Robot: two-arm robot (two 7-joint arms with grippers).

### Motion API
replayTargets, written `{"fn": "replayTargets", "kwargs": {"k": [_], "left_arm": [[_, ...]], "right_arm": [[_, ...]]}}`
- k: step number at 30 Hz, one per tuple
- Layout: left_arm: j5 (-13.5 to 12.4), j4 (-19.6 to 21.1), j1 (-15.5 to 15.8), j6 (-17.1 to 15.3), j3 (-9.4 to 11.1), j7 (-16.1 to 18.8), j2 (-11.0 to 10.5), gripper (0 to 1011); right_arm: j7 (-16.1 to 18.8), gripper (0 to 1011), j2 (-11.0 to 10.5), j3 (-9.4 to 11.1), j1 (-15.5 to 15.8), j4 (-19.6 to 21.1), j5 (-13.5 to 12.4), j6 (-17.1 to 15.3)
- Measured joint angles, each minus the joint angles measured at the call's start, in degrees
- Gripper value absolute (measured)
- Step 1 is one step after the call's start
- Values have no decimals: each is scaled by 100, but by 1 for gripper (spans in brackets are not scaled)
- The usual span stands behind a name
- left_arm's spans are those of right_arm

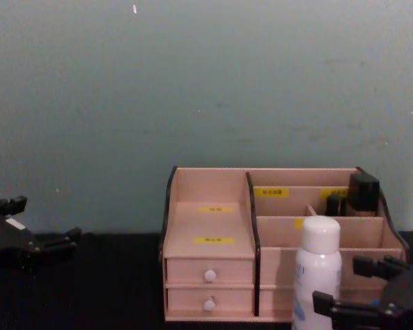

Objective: Pick up the facial cleanser and watermelon frost from the table and place them into the tiered storage box.

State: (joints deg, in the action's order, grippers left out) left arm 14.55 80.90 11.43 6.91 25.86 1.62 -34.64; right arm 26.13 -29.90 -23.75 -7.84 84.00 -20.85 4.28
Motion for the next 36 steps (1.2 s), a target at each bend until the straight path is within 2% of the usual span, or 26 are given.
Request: {"fn": "replayTargets", "kwargs": {"k": [7, 19, 36], "left_arm": [[0, 0, 0, 0, 0, 0, 0, 1001], [0, 0, 0, 0, 0, 0, 0, 1001], [0, 0, 0, 0, 0, 0, 0, 1001]], "right_arm": [[125, 1002, 202, 43, -132, -220, 18, -28], [259, 1002, 421, 91, -313, -465, 58, -36], [359, 1002, 536, 100, -447, -659, 20, -74]]}}
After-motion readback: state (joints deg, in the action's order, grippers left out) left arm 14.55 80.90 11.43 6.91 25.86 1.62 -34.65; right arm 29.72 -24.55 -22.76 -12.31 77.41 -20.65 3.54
